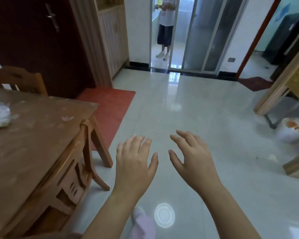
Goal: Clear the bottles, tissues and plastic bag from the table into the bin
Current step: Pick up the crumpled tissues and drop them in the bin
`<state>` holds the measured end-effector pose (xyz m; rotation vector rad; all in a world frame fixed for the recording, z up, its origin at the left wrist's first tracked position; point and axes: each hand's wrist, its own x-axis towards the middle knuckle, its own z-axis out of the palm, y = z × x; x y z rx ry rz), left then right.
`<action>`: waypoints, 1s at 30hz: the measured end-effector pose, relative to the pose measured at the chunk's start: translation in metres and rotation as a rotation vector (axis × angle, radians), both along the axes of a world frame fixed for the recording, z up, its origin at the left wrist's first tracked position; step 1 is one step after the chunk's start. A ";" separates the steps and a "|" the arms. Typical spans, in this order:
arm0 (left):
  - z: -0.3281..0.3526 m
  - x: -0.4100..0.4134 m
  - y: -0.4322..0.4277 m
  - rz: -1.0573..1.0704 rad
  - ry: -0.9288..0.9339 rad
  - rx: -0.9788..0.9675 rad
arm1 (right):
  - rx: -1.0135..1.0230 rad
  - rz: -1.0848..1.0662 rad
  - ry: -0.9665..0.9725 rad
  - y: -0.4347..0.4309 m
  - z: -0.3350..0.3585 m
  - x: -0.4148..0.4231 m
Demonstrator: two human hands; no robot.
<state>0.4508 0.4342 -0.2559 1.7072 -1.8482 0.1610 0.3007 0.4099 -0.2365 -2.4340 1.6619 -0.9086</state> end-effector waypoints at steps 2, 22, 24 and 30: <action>-0.005 0.011 -0.044 0.031 -0.003 0.006 | -0.007 0.035 0.015 -0.048 -0.003 0.012; -0.015 0.140 -0.392 0.331 0.063 0.047 | 0.046 0.299 -0.017 -0.433 -0.008 0.160; -0.017 0.152 -0.428 0.371 0.059 0.035 | 0.039 0.336 -0.024 -0.474 -0.010 0.175; -0.006 0.194 -0.541 0.487 0.064 0.001 | 0.051 0.474 -0.019 -0.604 -0.003 0.222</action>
